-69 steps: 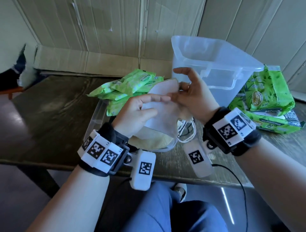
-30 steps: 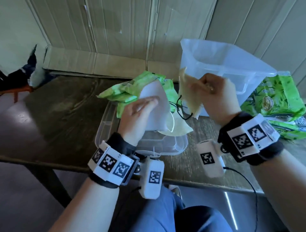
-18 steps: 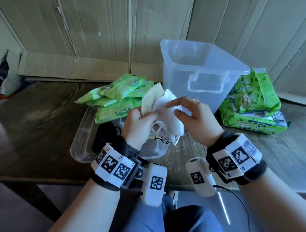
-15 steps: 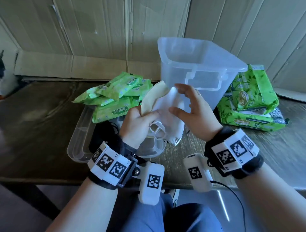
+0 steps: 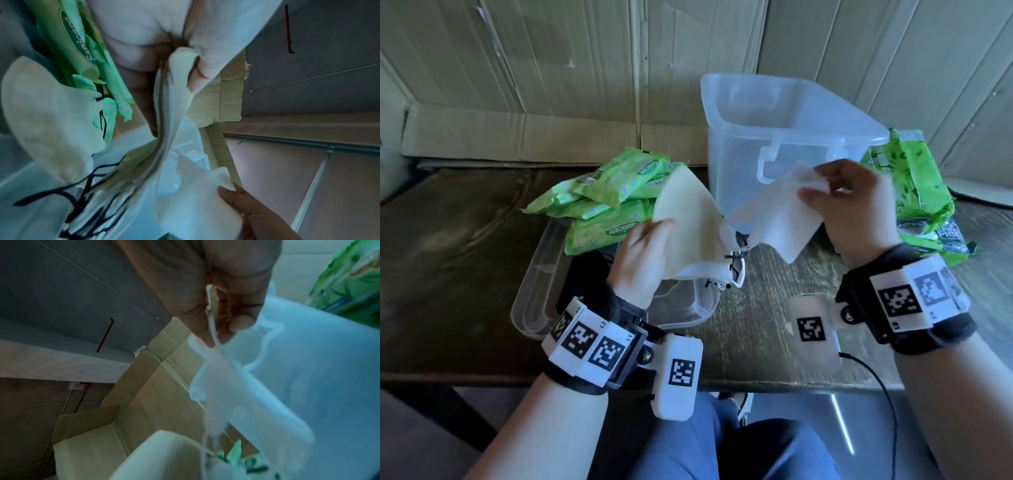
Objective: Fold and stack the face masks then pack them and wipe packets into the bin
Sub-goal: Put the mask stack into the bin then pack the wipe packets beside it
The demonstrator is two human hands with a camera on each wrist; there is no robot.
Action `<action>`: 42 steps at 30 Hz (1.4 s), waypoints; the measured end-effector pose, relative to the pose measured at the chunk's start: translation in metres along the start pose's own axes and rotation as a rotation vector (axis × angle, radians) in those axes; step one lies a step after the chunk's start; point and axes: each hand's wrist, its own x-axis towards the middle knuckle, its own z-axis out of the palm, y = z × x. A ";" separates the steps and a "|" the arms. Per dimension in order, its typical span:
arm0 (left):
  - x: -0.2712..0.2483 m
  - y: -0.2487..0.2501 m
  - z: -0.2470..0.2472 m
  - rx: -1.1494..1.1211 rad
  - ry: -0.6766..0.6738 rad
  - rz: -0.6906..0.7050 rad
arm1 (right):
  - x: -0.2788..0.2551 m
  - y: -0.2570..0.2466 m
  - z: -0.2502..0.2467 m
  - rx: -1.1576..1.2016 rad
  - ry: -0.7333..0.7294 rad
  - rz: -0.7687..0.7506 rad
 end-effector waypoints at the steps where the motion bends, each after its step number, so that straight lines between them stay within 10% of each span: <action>1: 0.000 0.001 -0.001 -0.002 0.052 0.007 | 0.003 -0.003 -0.004 -0.009 0.042 -0.016; 5: 0.002 -0.009 -0.002 -0.009 0.097 0.059 | -0.002 -0.020 0.001 -0.001 -0.001 -0.075; 13: -0.010 -0.008 0.006 0.074 -0.121 0.131 | -0.049 -0.037 0.054 0.210 -0.518 -0.109; 19: -0.006 -0.001 -0.003 0.088 -0.016 0.063 | -0.054 -0.025 0.045 0.141 -0.834 -0.244; 25: -0.005 0.001 0.004 -0.050 0.059 0.000 | -0.060 -0.015 0.056 -0.103 -0.713 -0.558; 34: 0.005 -0.002 -0.013 -0.082 0.087 0.033 | -0.033 -0.041 0.022 0.227 -0.505 -0.227; 42: -0.009 0.007 -0.006 0.074 -0.222 0.165 | -0.023 -0.064 0.019 0.340 -0.772 -0.063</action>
